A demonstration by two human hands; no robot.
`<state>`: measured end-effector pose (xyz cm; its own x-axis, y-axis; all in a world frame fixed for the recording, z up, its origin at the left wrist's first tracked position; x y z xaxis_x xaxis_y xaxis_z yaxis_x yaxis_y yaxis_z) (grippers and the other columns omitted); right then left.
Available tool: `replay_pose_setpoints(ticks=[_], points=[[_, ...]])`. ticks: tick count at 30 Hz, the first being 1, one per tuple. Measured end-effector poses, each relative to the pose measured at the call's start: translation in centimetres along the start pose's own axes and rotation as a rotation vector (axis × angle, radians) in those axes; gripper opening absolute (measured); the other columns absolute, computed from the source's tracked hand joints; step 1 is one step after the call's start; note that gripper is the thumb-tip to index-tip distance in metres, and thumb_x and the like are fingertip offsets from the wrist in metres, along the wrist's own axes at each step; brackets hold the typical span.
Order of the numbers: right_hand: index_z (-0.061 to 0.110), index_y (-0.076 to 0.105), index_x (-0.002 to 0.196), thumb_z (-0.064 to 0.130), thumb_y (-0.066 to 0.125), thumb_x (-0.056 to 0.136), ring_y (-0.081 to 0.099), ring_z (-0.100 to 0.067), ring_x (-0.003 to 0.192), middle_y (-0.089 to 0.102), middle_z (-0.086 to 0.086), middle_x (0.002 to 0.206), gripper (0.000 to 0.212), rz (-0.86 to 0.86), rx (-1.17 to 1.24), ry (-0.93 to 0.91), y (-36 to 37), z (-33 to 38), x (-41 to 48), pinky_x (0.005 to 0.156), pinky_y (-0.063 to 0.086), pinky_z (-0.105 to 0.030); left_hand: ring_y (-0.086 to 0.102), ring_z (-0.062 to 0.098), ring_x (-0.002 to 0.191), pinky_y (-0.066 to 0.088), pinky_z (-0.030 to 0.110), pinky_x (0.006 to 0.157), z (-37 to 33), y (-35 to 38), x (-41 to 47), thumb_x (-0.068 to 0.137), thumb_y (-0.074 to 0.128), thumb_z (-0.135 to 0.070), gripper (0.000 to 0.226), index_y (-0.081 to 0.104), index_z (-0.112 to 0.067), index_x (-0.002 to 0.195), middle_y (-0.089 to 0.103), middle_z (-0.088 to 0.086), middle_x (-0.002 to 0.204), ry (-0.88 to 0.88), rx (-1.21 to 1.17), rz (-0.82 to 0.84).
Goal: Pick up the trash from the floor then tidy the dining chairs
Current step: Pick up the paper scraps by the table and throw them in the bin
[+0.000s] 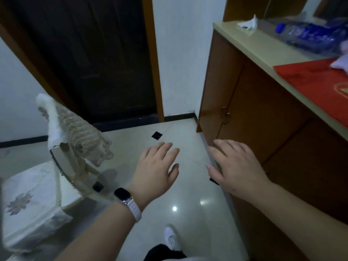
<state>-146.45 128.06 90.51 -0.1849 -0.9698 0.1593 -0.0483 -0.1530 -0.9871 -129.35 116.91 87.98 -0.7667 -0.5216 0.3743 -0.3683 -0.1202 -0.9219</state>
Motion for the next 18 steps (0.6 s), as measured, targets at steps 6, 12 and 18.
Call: replay_pose_setpoints(ticks=[6,12,18], points=[[0.020,0.060,0.127,0.050,0.042,0.093,0.052,-0.023,0.121,0.058,-0.004,0.131,0.049,-0.022,-0.001,-0.060,0.3,2.4,12.0,0.101,0.040,-0.041,0.056,0.031,0.121,0.042,0.041,0.093,9.5,0.2,6.9,0.090,0.054,-0.037,0.042,0.062,-0.016,0.126,0.062,0.008,0.129,-0.057,0.010,-0.044],[0.016,0.064,0.122,0.048,0.040,0.091,0.055,-0.027,0.116,0.061,-0.008,0.128,0.051,-0.050,0.057,-0.182,2.7,5.0,21.4,0.097,0.042,-0.043,0.056,0.030,0.117,0.041,0.041,0.092,16.9,0.9,9.3,0.090,0.053,-0.038,0.044,0.063,-0.016,0.126,0.062,0.008,0.128,-0.171,0.062,-0.041],[0.013,0.067,0.117,0.046,0.043,0.089,0.058,-0.029,0.110,0.063,-0.009,0.123,0.050,-0.100,0.154,-0.296,6.0,6.5,31.5,0.093,0.043,-0.042,0.058,0.032,0.116,0.045,0.044,0.093,24.0,2.7,12.6,0.090,0.052,-0.038,0.043,0.064,-0.015,0.125,0.062,0.010,0.128,-0.273,0.105,0.021]])
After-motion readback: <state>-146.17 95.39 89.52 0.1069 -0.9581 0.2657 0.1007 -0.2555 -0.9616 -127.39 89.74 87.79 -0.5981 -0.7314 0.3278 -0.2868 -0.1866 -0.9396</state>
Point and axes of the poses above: each hand's wrist, its own x-axis towards the middle knuckle, its own y-axis out of the palm, z = x × y, the point moved 6 cm from there along x, towards the middle knuckle
